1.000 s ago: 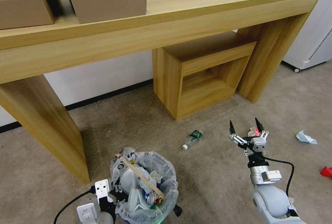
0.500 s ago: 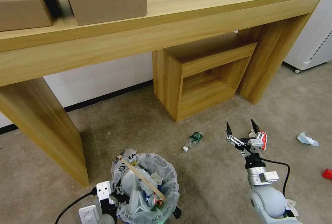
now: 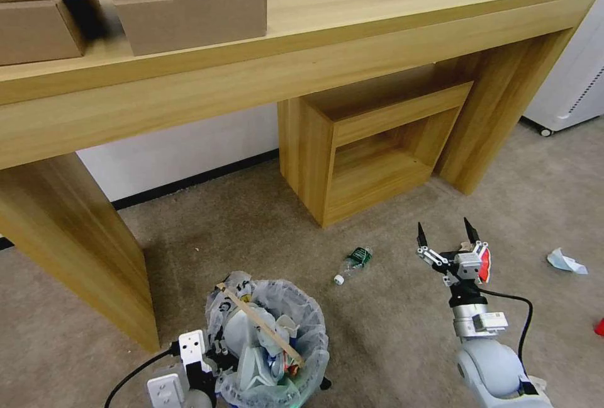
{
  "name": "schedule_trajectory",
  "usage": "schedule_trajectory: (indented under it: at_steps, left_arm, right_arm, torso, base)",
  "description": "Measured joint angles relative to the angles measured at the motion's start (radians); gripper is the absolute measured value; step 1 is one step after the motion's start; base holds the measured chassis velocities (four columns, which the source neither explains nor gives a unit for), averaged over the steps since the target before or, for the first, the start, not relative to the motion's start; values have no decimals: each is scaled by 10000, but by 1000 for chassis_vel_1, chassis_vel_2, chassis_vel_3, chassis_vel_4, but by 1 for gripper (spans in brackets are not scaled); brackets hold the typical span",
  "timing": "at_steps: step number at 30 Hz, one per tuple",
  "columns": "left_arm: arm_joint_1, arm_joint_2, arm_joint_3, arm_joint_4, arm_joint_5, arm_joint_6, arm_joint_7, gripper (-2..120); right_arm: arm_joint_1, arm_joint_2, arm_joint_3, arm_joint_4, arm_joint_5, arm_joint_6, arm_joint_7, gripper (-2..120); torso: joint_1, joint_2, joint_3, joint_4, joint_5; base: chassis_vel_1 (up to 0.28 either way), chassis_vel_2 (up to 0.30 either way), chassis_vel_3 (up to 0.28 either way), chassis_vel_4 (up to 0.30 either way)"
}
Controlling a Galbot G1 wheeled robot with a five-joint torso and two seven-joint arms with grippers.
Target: Pick up the trash bin and place the garbage on the floor into it.
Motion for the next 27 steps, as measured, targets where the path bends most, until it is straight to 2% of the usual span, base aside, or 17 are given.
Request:
schedule_trajectory:
  at_steps: [4,5,8,9,10,12,13,14,17,18,21,22,24,25,27]
  left_arm:
    - [47,94,-121,-78,-49,1,1,0]
    - [44,133,-197,-120,-119,3,6,0]
    - [26,169,-261,-159,-191,6,6,0]
    - [-7,205,-361,-213,-281,21,5,0]
    - [-7,205,-361,-213,-281,21,5,0]
    - [-38,232,-474,-323,-481,60,0,0]
    - [-49,260,-557,-412,-630,96,-6,0]
    - [-49,260,-557,-412,-630,96,-6,0]
    - [-123,414,-954,-727,-1281,151,-125,0]
    - [-123,414,-954,-727,-1281,151,-125,0]
    - [-196,516,-1327,-1011,-1891,208,-226,0]
    - [-196,516,-1327,-1011,-1891,208,-226,0]
    - [-242,550,-1482,-1080,-2144,230,-249,0]
    - [-248,549,-1586,-1085,-2245,235,-271,0]
    - [-243,532,-1610,-1060,-2254,235,-273,0]
  right_arm:
    - [72,-439,-282,94,132,-728,273,100]
    - [188,-676,-491,218,425,-1226,448,100]
    - [359,-899,-724,269,817,-1659,610,100]
    - [767,-1222,-1141,241,1794,-2304,823,100]
    - [767,-1222,-1141,241,1794,-2304,823,100]
    - [1289,-1512,-1532,112,2983,-3071,1013,100]
    - [1615,-1667,-1719,55,3660,-3798,1191,100]
    - [1615,-1667,-1719,55,3660,-3798,1191,100]
    - [2528,-2035,-2446,-256,5269,-5702,1512,100]
    - [2528,-2035,-2446,-256,5269,-5702,1512,100]
    - [3345,-2090,-3115,-719,6206,-6819,2095,100]
    - [3345,-2090,-3115,-719,6206,-6819,2095,100]
    - [3857,-1994,-3506,-1111,6819,-7386,2541,100]
    - [4537,-1799,-4060,-1815,7153,-7694,2741,100]
    - [4885,-1659,-4339,-2181,7290,-7819,2770,100]
  torso:
    - [0,0,0,0,1]
    - [0,0,0,0,0]
    - [0,0,0,0,-1]
    - [0,0,0,0,-2]
    - [0,0,0,0,-2]
    - [0,0,1,2,0]
    - [1,0,1,2,0]
    - [1,0,1,2,0]
    - [0,0,0,1,0]
    - [0,0,0,1,0]
    - [0,0,1,1,1]
    - [0,0,1,1,1]
    - [0,0,1,0,-1]
    - [0,-1,1,0,-1]
    - [1,-1,2,1,0]
  base:
    - [0,0,0,0]
    - [0,0,0,0]
    - [0,0,0,0]
    - [0,0,0,0]
    - [0,0,0,0]
    - [0,0,0,0]
    - [0,0,0,0]
    - [0,0,0,0]
    - [0,0,0,0]
    - [0,0,0,0]
    - [0,0,0,0]
    - [0,0,0,0]
    - [0,0,0,0]
    - [0,0,0,0]
    - [0,0,0,0]
